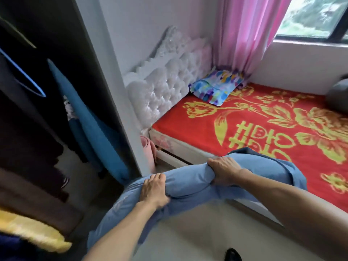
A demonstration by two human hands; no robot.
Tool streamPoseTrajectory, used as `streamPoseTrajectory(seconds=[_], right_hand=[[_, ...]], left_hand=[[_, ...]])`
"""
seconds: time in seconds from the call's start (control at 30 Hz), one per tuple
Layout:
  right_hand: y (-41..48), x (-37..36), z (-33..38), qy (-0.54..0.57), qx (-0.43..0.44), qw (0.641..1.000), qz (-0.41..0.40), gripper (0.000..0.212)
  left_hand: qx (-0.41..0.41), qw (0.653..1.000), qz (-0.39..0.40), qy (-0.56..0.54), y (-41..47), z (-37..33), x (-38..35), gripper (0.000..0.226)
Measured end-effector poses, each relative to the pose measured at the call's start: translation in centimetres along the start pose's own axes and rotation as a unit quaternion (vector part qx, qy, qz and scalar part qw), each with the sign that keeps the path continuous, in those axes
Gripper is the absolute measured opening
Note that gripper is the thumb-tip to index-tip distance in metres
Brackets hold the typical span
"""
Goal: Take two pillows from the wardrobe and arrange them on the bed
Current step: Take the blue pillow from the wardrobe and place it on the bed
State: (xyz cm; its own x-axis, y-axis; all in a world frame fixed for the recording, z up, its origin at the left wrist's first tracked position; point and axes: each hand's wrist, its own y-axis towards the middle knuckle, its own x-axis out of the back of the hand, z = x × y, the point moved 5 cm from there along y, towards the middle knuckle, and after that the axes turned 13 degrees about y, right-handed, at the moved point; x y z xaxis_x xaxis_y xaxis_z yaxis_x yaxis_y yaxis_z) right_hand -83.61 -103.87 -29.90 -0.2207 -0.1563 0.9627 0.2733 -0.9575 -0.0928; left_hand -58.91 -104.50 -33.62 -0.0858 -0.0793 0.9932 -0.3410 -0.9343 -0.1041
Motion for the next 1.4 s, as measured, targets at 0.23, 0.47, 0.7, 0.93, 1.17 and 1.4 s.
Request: streamPoseTrajectory(seconds=[0.23,0.47,0.7,0.93,1.17,1.4], right_hand=[[3.6,2.9,-14.9,-0.001,-0.046,0.999,0.029,0.049],[8.0,7.5,-27.1,0.003,-0.036,0.999,0.005,0.046],[15.6,12.0,-33.0,-0.003,-0.022,0.998,-0.064,0.04],[28.7,14.4,-38.2,-0.035,-0.038,0.996,-0.069,0.04],[43.8,16.4,-42.9,-0.03,-0.084,0.995,-0.044,0.039],[53.2,18.7,-46.6,-0.033,-0.078,0.996,-0.027,0.04]], left_hand=[[-0.03,0.998,0.055,0.003,12.4,-10.2,0.7,0.041],[-0.05,0.999,0.019,0.0,24.0,-17.5,3.5,0.047],[-0.046,0.997,-0.062,0.032,34.3,-18.3,6.8,0.043],[-0.054,0.994,-0.089,0.021,48.8,-15.0,7.3,0.04],[-0.069,0.996,-0.053,0.001,65.2,-10.0,7.2,0.04],[-0.063,0.997,-0.029,-0.041,74.6,-8.0,7.8,0.043]])
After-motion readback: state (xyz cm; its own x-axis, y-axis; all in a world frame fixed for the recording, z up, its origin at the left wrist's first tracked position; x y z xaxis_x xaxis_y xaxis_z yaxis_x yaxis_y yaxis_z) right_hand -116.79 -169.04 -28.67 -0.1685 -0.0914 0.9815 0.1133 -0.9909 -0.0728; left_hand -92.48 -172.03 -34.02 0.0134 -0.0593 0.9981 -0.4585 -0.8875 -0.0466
